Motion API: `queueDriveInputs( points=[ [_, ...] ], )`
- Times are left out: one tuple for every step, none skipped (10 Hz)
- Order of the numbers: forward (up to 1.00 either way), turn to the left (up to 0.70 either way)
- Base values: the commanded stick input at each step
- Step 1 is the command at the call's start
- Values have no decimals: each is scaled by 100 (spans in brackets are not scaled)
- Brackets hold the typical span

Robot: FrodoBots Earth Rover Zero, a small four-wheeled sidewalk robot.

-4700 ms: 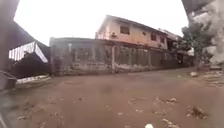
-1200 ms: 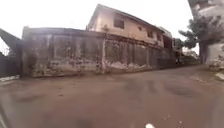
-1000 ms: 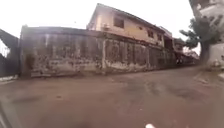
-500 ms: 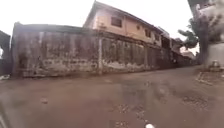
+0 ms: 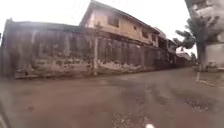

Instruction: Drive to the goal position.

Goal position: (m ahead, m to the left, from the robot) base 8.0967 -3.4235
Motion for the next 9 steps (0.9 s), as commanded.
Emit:
queueDriveInputs(
  points=[
    [60, -15],
    [60, -15],
    [60, -15],
    [60, -15],
    [60, -15],
    [60, -15],
    [60, -15],
    [60, -15],
    [60, -15]
  ],
)
